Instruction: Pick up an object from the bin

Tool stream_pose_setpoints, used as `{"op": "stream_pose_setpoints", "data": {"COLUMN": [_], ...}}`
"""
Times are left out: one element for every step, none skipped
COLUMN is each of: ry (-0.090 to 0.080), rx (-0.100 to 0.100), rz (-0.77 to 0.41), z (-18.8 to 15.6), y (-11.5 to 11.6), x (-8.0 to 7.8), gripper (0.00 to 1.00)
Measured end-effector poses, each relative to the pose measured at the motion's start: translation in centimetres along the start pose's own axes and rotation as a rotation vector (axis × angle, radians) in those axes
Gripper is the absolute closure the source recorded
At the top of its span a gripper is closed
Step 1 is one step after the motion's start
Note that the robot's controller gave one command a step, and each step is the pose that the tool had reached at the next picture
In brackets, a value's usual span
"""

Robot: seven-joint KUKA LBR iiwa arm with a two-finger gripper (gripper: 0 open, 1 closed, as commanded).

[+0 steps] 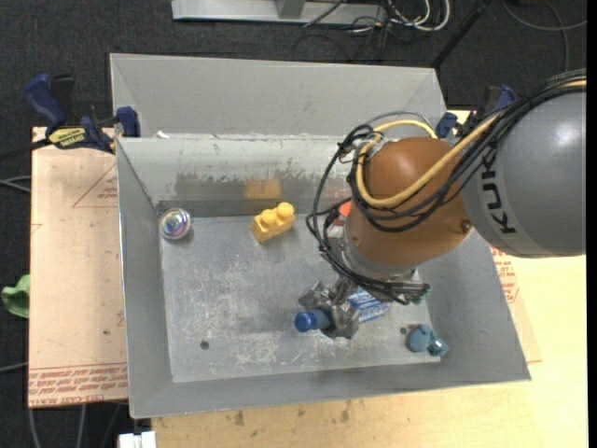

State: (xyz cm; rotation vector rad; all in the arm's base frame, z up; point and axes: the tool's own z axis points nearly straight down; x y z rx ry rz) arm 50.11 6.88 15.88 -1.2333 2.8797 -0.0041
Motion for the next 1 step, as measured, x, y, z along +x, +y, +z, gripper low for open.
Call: {"op": "stream_pose_setpoints", "data": {"ry": [0.0], "rx": [-0.002], "rz": [-0.014], "z": [-5.9], "y": [-0.3], "x": [-0.32], "gripper": [1.0]}}
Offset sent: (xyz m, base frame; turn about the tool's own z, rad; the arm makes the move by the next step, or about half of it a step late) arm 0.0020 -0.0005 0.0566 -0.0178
